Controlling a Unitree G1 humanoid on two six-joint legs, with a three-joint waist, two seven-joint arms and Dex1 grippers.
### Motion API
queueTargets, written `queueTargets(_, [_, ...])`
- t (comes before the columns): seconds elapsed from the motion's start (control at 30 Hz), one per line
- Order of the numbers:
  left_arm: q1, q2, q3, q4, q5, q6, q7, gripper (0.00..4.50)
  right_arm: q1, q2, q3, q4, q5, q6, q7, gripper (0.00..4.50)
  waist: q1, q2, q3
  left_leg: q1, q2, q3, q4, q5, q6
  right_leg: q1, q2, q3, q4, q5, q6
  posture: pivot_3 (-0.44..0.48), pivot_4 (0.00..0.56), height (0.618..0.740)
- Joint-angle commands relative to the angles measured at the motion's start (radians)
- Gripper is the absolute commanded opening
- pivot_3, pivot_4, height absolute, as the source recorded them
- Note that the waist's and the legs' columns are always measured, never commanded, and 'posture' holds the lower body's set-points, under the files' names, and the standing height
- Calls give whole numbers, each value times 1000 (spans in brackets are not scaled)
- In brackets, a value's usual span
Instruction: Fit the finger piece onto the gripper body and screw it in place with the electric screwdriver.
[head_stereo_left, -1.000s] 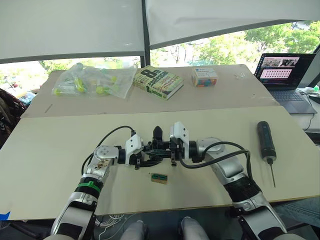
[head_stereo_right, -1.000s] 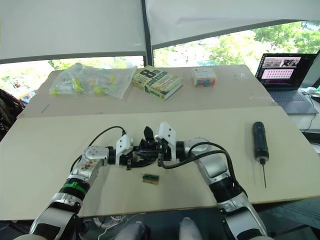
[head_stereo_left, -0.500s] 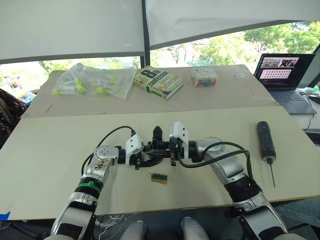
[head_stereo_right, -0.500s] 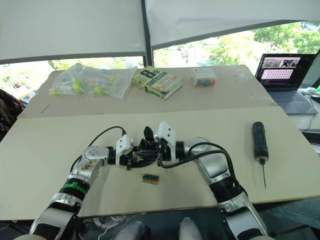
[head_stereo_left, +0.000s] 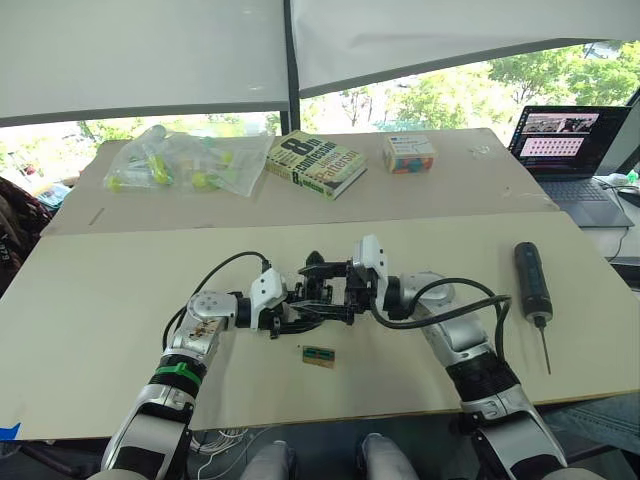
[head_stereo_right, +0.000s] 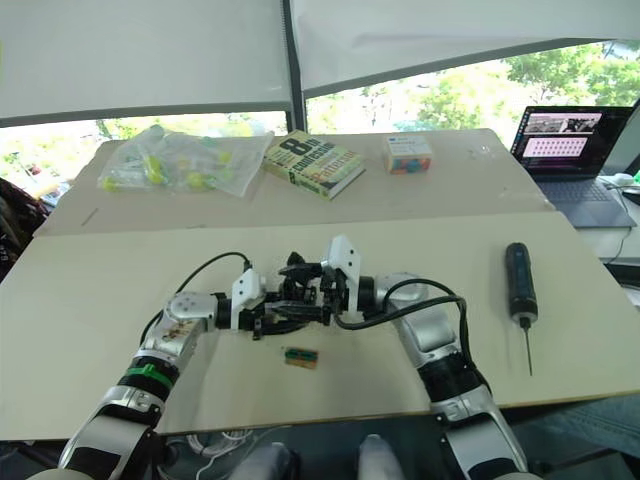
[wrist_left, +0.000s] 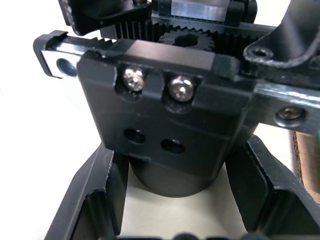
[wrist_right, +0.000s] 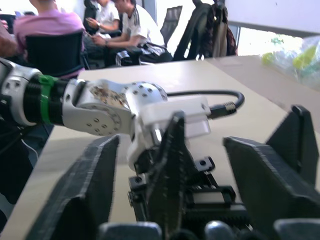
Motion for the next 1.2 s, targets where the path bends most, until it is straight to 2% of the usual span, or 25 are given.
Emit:
queueTargets(0.03, [23, 11, -28, 17, 22, 11, -9, 2293, -11, 27, -61, -42, 62, -81, 21, 4425, -1, 0, 0, 0, 0, 0, 0, 0, 0, 0, 0, 0, 0, 0, 0, 0, 150, 737])
queueTargets(0.23, [20, 2, -3, 19, 5, 23, 24, 2293, -16, 32, -101, -83, 120, -90, 53, 4425, 0, 0, 0, 0, 0, 0, 0, 0, 0, 0, 0, 0, 0, 0, 0, 0, 150, 737])
queueTargets(0.3, [19, 3, -3, 15, 2, 31, 26, 3364, -16, 21, -115, -109, 140, -83, 60, 4500, 0, 0, 0, 0, 0, 0, 0, 0, 0, 0, 0, 0, 0, 0, 0, 0, 150, 737])
queueTargets(0.37, [25, 8, -1, 6, 1, 31, 32, 4212, -13, 4, -128, -143, 158, -72, 63, 4500, 0, 0, 0, 0, 0, 0, 0, 0, 0, 0, 0, 0, 0, 0, 0, 0, 150, 737])
queueTargets(0.4, [29, 13, 2, -2, -2, 34, 31, 4400, -10, -8, -136, -161, 168, -64, 63, 4500, 1, 0, 0, 0, 0, 0, 0, 0, 0, 0, 0, 0, 0, 0, 0, 0, 150, 737])
queueTargets(0.6, [106, 86, 51, -119, -59, 84, 14, 4400, 56, -149, -250, -282, 228, -4, 26, 4500, -9, 0, 0, 0, 1, 0, -1, 0, 0, -1, 0, 0, -1, 0, 0, 0, 150, 737])
queueTargets(0.77, [208, 174, 127, -244, -140, 132, 0, 4400, 195, -293, -370, -314, 210, -19, 0, 4500, -11, 0, 0, 0, 1, 0, -2, 0, 0, -1, 0, 1, -1, 0, 0, 0, 150, 737])
queueTargets(0.83, [271, 226, 180, -319, -199, 122, -42, 4400, 280, -336, -463, -309, 210, -33, -41, 4500, -10, 0, 1, -1, 1, 0, -1, 0, 0, -1, 0, 1, -1, 0, 0, 0, 150, 737])
queueTargets(0.9, [335, 273, 252, -411, -270, 115, -70, 4400, 366, -346, -585, -283, 205, -56, -126, 4500, -5, 1, 1, -2, 1, 0, -2, 0, 0, -1, -1, 1, -2, 0, 0, 0, 150, 737])
queueTargets(1.0, [383, 288, 326, -508, -340, 147, -31, 4400, 488, -376, -654, -283, 159, -129, -119, 4500, 15, 1, 1, -3, 1, 0, -1, 0, 0, -1, -2, 1, -3, 0, 0, 0, 150, 737])
queueTargets(1.2, [461, 313, 342, -701, -414, 221, -20, 4400, 767, -317, -900, -380, 173, -117, -299, 4500, 32, 2, 2, -3, 1, 1, -1, -1, 0, 1, -3, 2, -4, -1, 1, 0, 150, 737])
